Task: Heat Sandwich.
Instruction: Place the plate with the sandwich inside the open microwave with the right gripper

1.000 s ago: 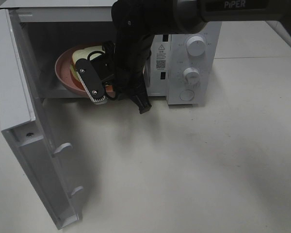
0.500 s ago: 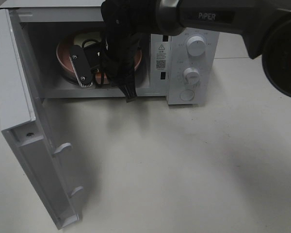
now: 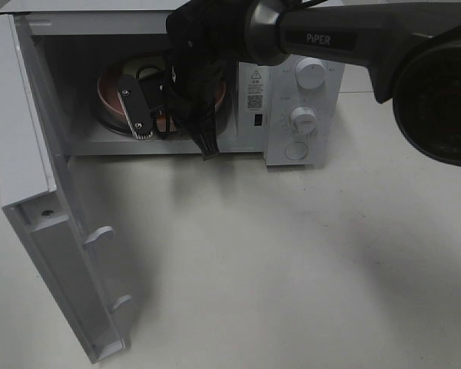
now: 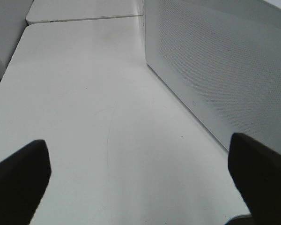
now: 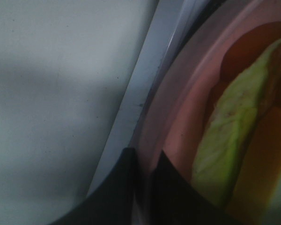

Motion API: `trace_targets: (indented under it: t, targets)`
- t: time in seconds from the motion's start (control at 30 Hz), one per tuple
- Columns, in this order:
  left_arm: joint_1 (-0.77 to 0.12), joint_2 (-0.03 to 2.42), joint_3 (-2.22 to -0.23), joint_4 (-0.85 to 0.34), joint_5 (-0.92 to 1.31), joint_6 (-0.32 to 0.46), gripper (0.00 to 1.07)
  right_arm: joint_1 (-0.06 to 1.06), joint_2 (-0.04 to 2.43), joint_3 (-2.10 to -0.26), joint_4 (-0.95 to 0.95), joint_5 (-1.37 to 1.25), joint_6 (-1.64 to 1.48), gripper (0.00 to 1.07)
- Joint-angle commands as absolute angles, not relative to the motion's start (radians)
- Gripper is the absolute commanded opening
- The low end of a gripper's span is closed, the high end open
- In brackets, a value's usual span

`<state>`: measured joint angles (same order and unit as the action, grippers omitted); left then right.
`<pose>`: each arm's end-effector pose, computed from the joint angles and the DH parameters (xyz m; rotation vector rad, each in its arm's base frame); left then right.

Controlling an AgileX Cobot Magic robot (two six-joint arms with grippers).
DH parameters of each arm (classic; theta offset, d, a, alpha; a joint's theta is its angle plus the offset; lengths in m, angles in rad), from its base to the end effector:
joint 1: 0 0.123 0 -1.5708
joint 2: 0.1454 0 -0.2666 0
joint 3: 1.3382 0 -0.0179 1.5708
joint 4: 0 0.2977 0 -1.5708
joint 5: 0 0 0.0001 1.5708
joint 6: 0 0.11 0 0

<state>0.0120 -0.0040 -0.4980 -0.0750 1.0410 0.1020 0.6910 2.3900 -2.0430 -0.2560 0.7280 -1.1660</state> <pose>0.0725 -0.0062 0.2930 0.0935 2.0182 -0.0172 0.4530 0.3506 0.1261 -2.1785 1.4026 -0.4700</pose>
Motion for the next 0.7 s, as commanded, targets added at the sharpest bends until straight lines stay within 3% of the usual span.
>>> trace_targets:
  t: [0.03, 0.13, 0.2, 0.23, 0.33, 0.5, 0.7]
  targets:
    - [0.007, -0.030, -0.495, -0.082, 1.037, 0.099, 0.98, 0.688, 2.383, -2.053, -0.257, 0.685, -1.170, 0.15]
    - [0.007, -0.030, -0.495, -0.082, 1.037, 0.099, 0.98, 0.688, 2.383, -2.053, -0.256, 0.681, -1.170, 0.23]
    - [0.007, -0.030, -0.495, -0.082, 1.037, 0.099, 0.98, 0.688, 2.383, -2.053, -0.245, 0.681, -1.155, 0.38]
    - [0.007, -0.030, -0.495, -0.082, 1.037, 0.099, 0.98, 0.688, 2.383, -2.053, -0.245, 0.681, -1.155, 0.38]
    - [0.007, -0.030, -0.495, -0.082, 1.037, 0.099, 0.98, 0.688, 2.383, -2.053, -0.204, 0.684, -1.116, 0.55]
    - [0.007, -0.030, -0.495, -0.082, 1.037, 0.099, 0.98, 0.688, 2.378, -2.047, -0.186, 0.693, -1.109, 0.66]
    - [0.007, -0.030, -0.495, -0.082, 1.037, 0.099, 0.98, 0.688, 2.346, -2.003, -0.174, 0.664, -1.106, 0.70]
